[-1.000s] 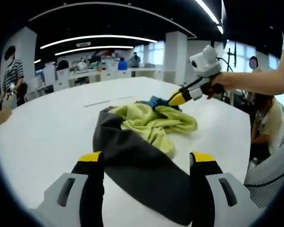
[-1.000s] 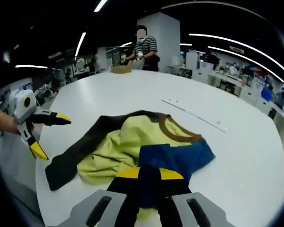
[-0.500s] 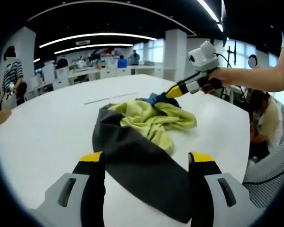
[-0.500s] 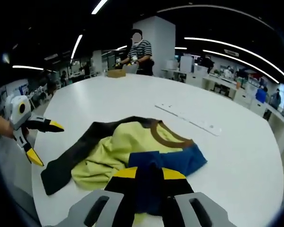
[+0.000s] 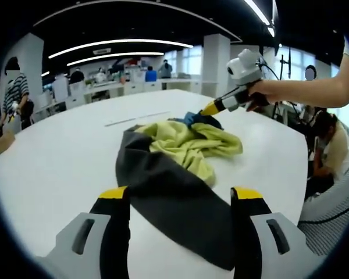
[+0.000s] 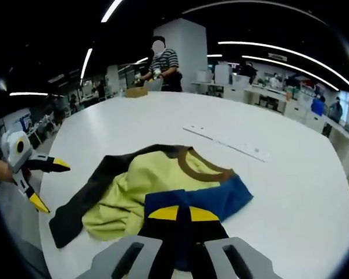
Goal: Fold the garment on the visible template until the final outline fits inside the template.
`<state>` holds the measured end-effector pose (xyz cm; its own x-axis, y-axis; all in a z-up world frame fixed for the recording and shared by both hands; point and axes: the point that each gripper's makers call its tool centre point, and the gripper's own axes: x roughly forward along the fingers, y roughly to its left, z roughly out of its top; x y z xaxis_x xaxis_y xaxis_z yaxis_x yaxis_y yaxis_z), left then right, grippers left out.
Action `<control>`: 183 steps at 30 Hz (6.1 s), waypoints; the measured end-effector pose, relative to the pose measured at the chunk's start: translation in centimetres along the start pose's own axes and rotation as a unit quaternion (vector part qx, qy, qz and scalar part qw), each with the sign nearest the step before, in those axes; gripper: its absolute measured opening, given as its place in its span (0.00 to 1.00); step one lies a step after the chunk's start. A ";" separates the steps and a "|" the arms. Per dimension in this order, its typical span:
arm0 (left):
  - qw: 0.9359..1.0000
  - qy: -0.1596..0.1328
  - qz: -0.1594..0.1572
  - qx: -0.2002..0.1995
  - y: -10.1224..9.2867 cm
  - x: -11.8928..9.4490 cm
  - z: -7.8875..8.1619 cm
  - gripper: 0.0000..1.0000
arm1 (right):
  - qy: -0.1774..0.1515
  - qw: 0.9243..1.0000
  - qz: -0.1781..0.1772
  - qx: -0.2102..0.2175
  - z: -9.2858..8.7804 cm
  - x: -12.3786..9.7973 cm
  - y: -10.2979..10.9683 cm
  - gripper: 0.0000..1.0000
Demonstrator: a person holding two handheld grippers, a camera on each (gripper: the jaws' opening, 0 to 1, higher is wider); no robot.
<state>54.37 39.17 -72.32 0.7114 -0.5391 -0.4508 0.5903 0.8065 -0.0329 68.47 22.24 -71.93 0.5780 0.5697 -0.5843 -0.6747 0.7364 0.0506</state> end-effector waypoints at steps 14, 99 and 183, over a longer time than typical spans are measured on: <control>1.000 -0.002 -0.001 0.003 -0.3 0.0 0.5 0.68 | 0.000 1.000 -0.019 -0.002 0.5 -3.0 -1.5 0.00; 0.982 0.147 0.090 -0.073 0.7 -2.3 -7.6 0.00 | 0.059 0.968 -0.202 0.133 -10.8 -15.2 -13.8 0.00; 0.930 0.248 0.271 0.027 24.3 -10.6 -8.5 0.00 | 0.142 0.917 -0.321 0.190 -21.0 -23.0 -22.8 0.00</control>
<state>57.96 66.56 -75.95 0.6544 0.1325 -0.7445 0.2235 0.9067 0.3578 60.92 -15.36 -76.67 0.6210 -0.1049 -0.7767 0.0028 0.9913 -0.1317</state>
